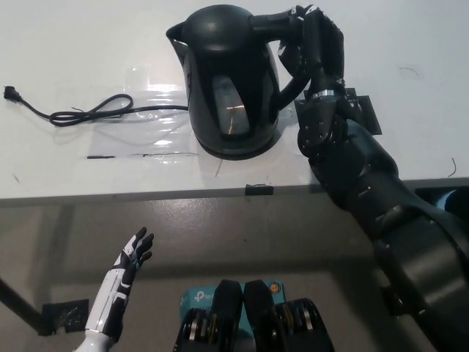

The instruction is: Use the right hand to grab the handle of the kettle from the base and place it on the right side

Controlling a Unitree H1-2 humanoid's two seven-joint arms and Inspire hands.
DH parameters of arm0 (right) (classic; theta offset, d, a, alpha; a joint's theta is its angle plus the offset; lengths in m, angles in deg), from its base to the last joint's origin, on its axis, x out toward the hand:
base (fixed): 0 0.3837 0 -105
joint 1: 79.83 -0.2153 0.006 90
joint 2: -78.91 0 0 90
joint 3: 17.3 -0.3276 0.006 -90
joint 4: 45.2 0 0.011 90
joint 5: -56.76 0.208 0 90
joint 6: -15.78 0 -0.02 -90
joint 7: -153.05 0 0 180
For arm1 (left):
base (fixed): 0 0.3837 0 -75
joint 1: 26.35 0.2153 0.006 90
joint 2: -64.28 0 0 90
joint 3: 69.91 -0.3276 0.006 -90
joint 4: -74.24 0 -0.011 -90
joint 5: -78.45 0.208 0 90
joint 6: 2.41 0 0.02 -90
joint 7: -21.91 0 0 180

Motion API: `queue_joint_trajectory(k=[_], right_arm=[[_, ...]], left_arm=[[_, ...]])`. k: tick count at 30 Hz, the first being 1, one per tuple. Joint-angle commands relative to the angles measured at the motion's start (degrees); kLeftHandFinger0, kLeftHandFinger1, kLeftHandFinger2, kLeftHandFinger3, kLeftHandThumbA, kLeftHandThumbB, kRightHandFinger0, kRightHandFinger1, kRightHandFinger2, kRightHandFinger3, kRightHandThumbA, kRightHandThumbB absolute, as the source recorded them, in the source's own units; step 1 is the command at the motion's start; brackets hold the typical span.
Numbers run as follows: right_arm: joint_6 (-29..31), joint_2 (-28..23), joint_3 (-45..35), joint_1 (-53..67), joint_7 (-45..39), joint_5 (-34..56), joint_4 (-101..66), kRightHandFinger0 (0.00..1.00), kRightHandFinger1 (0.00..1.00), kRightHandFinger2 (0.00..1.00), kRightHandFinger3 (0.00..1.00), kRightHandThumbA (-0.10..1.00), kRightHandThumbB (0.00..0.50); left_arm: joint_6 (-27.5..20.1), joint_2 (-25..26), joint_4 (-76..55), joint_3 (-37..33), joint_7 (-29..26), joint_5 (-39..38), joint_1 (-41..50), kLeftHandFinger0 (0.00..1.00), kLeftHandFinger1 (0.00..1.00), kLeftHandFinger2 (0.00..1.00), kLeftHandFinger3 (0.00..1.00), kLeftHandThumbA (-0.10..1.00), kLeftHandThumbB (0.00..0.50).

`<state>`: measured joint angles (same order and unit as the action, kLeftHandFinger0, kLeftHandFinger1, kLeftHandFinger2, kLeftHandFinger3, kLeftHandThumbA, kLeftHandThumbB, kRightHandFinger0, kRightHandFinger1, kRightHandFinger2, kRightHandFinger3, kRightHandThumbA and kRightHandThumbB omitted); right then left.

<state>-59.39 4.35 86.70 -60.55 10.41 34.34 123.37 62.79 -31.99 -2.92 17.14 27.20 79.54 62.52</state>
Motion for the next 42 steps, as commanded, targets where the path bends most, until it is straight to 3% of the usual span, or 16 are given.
queue_joint_trajectory(k=[1,3,5,8,11,13,17,20,24,31,33,35,37,38,40,42], right_arm=[[5.9,-0.7,-2.7,-4.4,4.7,2.8,-1.4,0.00,0.37,0.77,0.76,-0.10,0.122],[8.7,-0.6,-5.5,-4.7,5.2,5.3,-2.3,0.00,0.34,0.71,0.70,-0.10,0.124],[11.1,-0.8,-7.9,-5.1,6.6,6.6,-3.2,0.00,0.27,0.67,0.70,-0.10,0.075],[12.1,-1.5,-11.1,-5.4,8.6,8.0,-6.5,0.00,0.16,0.62,0.70,-0.10,0.098],[12.1,-2.7,-12.9,-5.7,11.2,8.0,-9.1,0.00,0.12,0.64,0.68,-0.10,0.042],[12.1,-3.8,-14.8,-5.1,8.9,10.1,-11.9,0.00,0.15,0.67,0.76,-0.10,0.000],[12.1,-5.6,-17.2,-5.6,7.6,11.0,-11.7,0.00,0.12,0.60,0.74,-0.10,0.003],[12.1,-6.7,-17.5,-4.3,7.6,10.9,-12.6,0.00,0.02,0.46,0.68,-0.10,0.031],[12.1,-9.0,-17.6,-3.3,7.5,11.3,-13.0,0.00,0.00,0.46,0.63,-0.10,0.036],[12.1,-12.4,-16.6,-2.2,9.0,9.9,-9.3,0.00,0.01,0.53,0.68,-0.10,0.044],[12.1,-12.9,-15.8,-0.8,8.7,9.8,-9.9,0.00,0.03,0.55,0.67,-0.10,0.072],[12.1,-13.2,-15.1,0.3,9.0,9.5,-9.7,0.00,0.03,0.51,0.58,-0.10,0.082],[12.1,-13.4,-15.0,0.9,8.7,10.0,-8.8,0.00,0.00,0.42,0.38,-0.10,0.089],[12.1,-13.4,-15.0,1.2,8.0,10.4,-8.5,0.00,0.00,0.42,0.37,-0.10,0.089],[12.1,-13.6,-15.0,1.7,7.8,10.5,-7.5,0.00,0.04,0.51,0.51,-0.10,0.076],[12.1,-13.9,-14.8,2.2,8.1,10.3,-6.5,0.00,0.06,0.52,0.59,-0.10,0.056]], left_arm=[[-2.1,0.7,-1.1,0.2,0.8,-0.6,-0.5,1.00,1.00,1.00,1.00,1.00,0.500],[-2.1,0.7,-1.1,0.2,0.8,-0.6,-0.5,1.00,1.00,1.00,1.00,1.00,0.500],[-2.1,0.6,-0.9,0.2,0.9,-0.9,-0.5,1.00,1.00,1.00,1.00,1.00,0.500],[-2.1,0.7,-0.8,0.4,1.1,-1.5,-0.6,1.00,1.00,1.00,1.00,1.00,0.500],[-2.1,1.0,-1.0,0.3,0.8,-0.8,-0.7,1.00,1.00,1.00,1.00,1.00,0.500],[-2.1,1.1,-0.9,0.3,0.7,-0.4,-0.5,1.00,1.00,1.00,1.00,1.00,0.500],[-2.1,1.1,-0.5,0.6,0.6,-0.8,-0.8,1.00,1.00,1.00,1.00,1.00,0.500],[-2.1,0.6,-0.7,0.7,0.7,-1.5,0.0,1.00,1.00,1.00,1.00,1.00,0.500],[-2.1,0.7,-0.8,0.7,0.3,-1.0,0.0,1.00,1.00,1.00,1.00,1.00,0.500],[-2.1,0.7,-0.3,0.9,0.5,-1.4,0.2,1.00,1.00,1.00,1.00,1.00,0.500],[-2.1,0.5,-0.6,0.8,0.5,-1.4,0.6,1.00,1.00,1.00,1.00,1.00,0.500],[-2.1,0.3,-0.8,0.7,0.4,-1.4,1.1,1.00,1.00,1.00,1.00,1.00,0.500],[-2.1,0.5,-0.6,0.6,0.4,-1.0,0.9,1.00,1.00,1.00,1.00,1.00,0.500],[-2.1,0.5,-0.7,0.5,0.5,-1.1,1.1,1.00,1.00,1.00,1.00,1.00,0.500],[-2.1,0.3,-0.7,0.7,0.6,-1.7,1.4,1.00,1.00,1.00,1.00,1.00,0.500],[-2.1,0.3,-0.5,0.9,0.4,-1.7,1.3,1.00,1.00,1.00,1.00,1.00,0.500]])
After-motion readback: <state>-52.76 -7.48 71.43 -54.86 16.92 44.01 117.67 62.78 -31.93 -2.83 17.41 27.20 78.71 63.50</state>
